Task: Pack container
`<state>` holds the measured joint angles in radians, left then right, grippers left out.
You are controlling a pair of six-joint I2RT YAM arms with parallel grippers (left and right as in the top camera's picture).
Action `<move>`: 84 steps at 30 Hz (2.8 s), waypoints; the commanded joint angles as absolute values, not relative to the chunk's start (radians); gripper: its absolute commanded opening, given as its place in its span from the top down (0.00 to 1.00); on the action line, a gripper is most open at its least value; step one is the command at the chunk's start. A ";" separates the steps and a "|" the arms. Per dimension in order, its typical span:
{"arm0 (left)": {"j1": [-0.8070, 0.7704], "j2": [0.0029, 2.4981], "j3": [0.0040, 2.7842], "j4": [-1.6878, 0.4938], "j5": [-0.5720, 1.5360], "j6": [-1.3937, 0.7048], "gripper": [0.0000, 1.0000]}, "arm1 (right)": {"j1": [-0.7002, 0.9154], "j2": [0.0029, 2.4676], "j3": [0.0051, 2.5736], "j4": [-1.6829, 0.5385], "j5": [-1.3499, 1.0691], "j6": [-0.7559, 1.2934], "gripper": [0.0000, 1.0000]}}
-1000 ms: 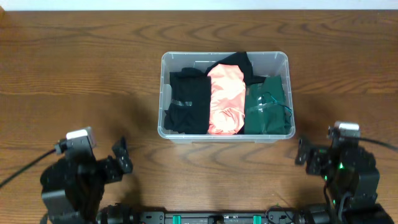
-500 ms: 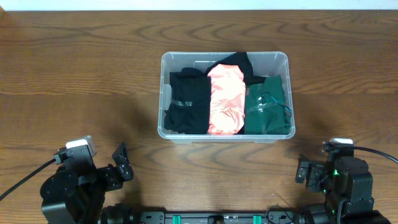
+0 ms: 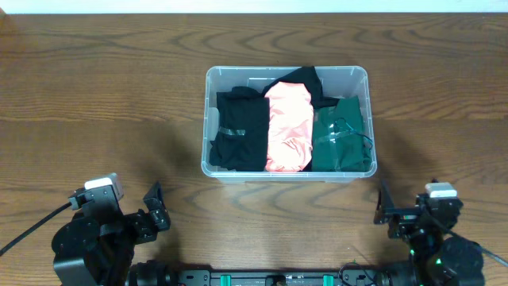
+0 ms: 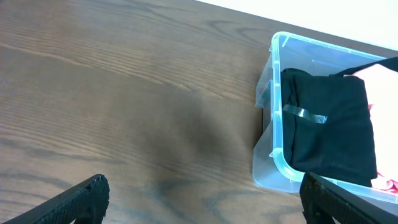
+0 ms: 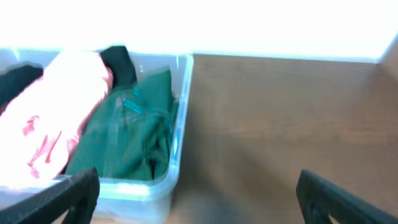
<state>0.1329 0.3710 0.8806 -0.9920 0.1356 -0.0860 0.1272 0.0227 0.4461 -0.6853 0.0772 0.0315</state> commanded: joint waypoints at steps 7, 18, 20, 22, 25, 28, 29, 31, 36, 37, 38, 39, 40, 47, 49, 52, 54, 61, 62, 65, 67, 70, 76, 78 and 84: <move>0.134 0.371 0.878 -0.994 0.146 -0.099 0.02 | 0.104 0.006 0.116 -0.202 0.029 -0.069 0.01; 0.134 0.371 0.878 -0.994 0.146 -0.099 0.02 | 0.108 0.007 0.006 -0.073 -0.008 -0.050 0.01; 0.134 0.371 0.878 -0.995 0.146 -0.099 0.02 | 0.108 0.007 0.006 -0.073 -0.008 -0.050 0.01; 0.134 0.371 0.878 -0.995 0.146 -0.099 0.02 | 0.108 0.007 0.006 -0.073 -0.008 -0.050 0.01; 0.134 0.371 0.878 -0.995 0.146 -0.099 0.02 | 0.108 0.007 0.006 -0.073 -0.008 -0.050 0.01; 0.134 0.371 0.878 -0.995 0.146 -0.099 0.02 | 0.108 0.007 0.006 -0.073 -0.008 -0.050 0.01; 0.134 0.371 0.878 -0.995 0.146 -0.099 0.02 | 0.108 0.007 0.006 -0.073 -0.008 -0.050 0.01; 0.134 0.371 0.878 -0.995 0.146 -0.099 0.02 | 0.108 0.007 0.006 -0.073 -0.008 -0.050 0.01; 0.134 0.371 0.878 -0.995 0.146 -0.099 0.02 | 0.108 0.007 0.006 -0.073 -0.008 -0.050 0.01; 0.134 0.371 0.878 -0.994 0.146 -0.099 0.02 | 0.108 0.007 0.006 -0.073 -0.008 -0.050 0.01; 0.134 0.371 0.878 -0.995 0.146 -0.099 0.02 | 0.108 0.007 0.006 -0.073 -0.008 -0.050 0.01; 0.134 0.371 0.878 -0.995 0.146 -0.099 0.02 | 0.108 0.007 0.006 -0.073 -0.008 -0.050 0.01; 0.134 0.367 0.875 -0.994 0.146 -0.099 0.02 | 0.108 0.007 0.006 -0.073 -0.008 -0.050 0.01; 0.109 0.307 0.780 -0.939 0.081 -0.064 0.02 | 0.108 0.007 0.006 -0.073 -0.008 -0.050 0.01; 0.083 0.264 0.687 -0.843 0.081 -0.063 0.02 | 0.108 0.007 0.006 -0.073 -0.008 -0.050 0.01; 0.037 0.177 0.514 -0.636 0.082 -0.064 0.02 | 0.108 0.007 0.006 -0.073 -0.008 -0.050 0.01; 0.015 0.121 0.413 -0.501 0.082 -0.064 0.02 | 0.108 0.007 0.006 -0.073 -0.008 -0.050 0.01; -0.002 0.002 0.135 -0.106 0.074 -0.065 0.02 | 0.108 0.007 0.006 -0.073 -0.008 -0.050 0.01; -0.004 0.002 0.093 -0.053 0.074 -0.064 0.02 | 0.108 0.007 0.006 -0.073 -0.008 -0.050 0.01; -0.009 0.002 0.020 -0.021 0.075 -0.083 0.02 | 0.108 0.007 0.006 -0.073 -0.008 -0.050 0.01; -0.016 0.002 0.005 -0.076 0.075 -0.108 0.02 | 0.108 0.007 0.006 -0.073 -0.008 -0.050 0.01; -0.023 0.002 0.005 -0.064 0.074 -0.110 0.02 | 0.108 0.007 0.006 -0.073 -0.008 -0.050 0.01; -0.023 0.003 0.005 -0.063 0.074 -0.110 0.02 | 0.108 0.007 0.006 -0.073 -0.008 -0.050 0.01; -0.023 0.004 0.005 -0.064 0.074 -0.109 0.02 | 0.108 0.007 0.006 -0.073 -0.008 -0.050 0.01; -0.023 0.004 0.005 -0.063 0.074 -0.109 0.02 | 0.108 0.007 0.006 -0.073 -0.008 -0.050 0.01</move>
